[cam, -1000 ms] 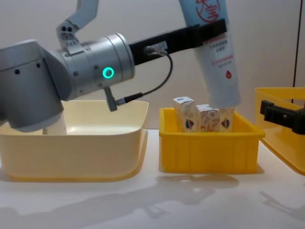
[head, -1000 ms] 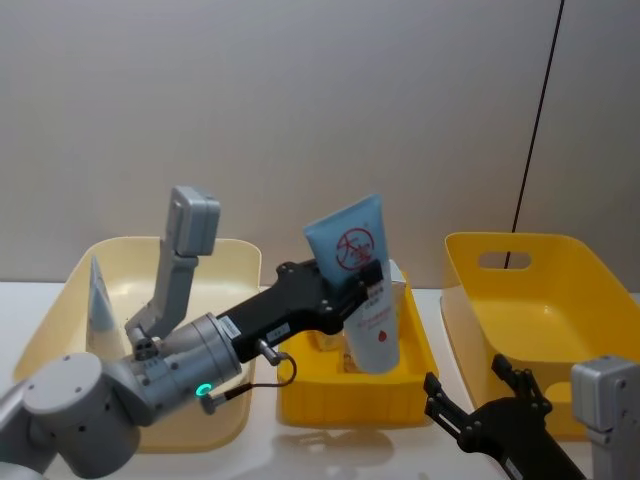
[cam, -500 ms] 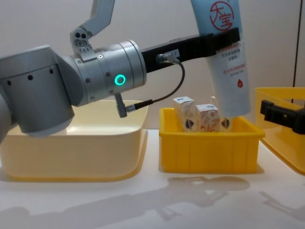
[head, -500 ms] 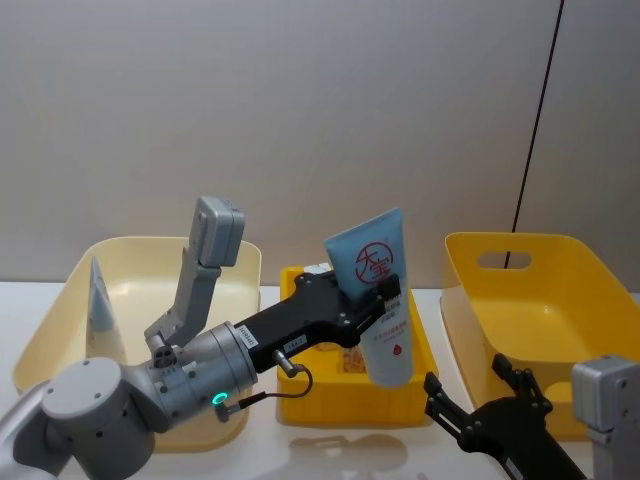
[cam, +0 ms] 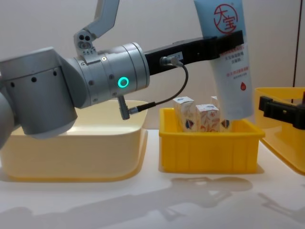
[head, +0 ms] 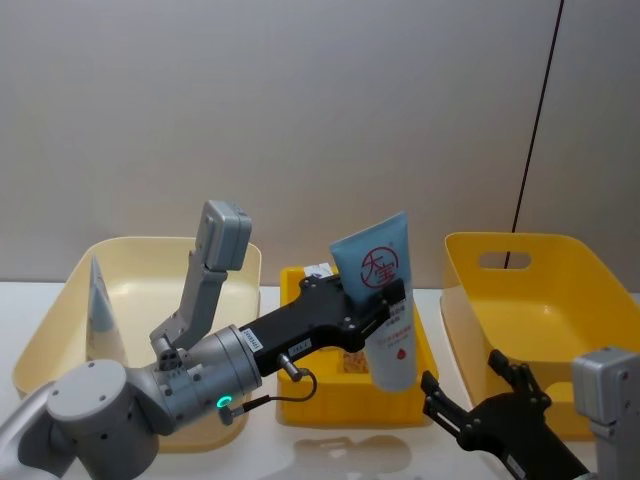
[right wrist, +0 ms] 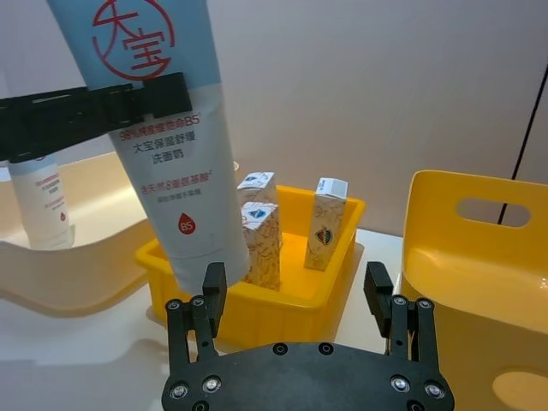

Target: Bimanual collaborative sorting of washing and personal care products

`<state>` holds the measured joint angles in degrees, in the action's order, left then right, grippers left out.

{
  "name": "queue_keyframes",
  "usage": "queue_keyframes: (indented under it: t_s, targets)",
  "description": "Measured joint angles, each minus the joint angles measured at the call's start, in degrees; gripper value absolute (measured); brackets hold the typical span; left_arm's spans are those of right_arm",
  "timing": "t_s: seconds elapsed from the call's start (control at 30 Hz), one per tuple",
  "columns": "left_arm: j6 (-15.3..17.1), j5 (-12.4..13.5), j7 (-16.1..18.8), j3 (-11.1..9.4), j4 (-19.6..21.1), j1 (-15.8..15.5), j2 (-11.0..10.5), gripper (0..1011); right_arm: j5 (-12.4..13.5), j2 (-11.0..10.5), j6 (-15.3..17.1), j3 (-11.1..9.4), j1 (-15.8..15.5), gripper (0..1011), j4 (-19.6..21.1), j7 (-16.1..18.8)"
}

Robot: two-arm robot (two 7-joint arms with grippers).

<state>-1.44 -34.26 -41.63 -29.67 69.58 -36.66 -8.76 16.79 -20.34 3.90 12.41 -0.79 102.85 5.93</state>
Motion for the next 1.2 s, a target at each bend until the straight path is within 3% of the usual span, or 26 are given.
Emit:
queue_keyframes:
  t_s: [0.4, 0.6, 0.8, 1.2]
  targets:
    - [-0.1, 0.1, 0.0, -0.2, -0.1, -0.1, 0.1, 260, 1.0, -2.8, 1.7, 0.6, 1.3, 1001, 0.2, 6.1]
    - [-0.1, 0.1, 0.0, -0.2, -0.1, -0.1, 0.1, 260, 0.7, -3.1, 1.7, 1.2, 2.3, 1001, -0.5, 7.4]
    - [-0.1, 0.1, 0.0, -0.2, -0.1, -0.1, 0.1, 260, -1.1, -2.2, 0.6, 1.9, 3.7, 1001, -2.1, 7.3]
    - [-0.1, 0.1, 0.1, -0.3, -0.1, -0.1, 0.1, 261, -5.1, 1.9, -2.7, 4.4, 8.2, 1001, -7.3, 5.4]
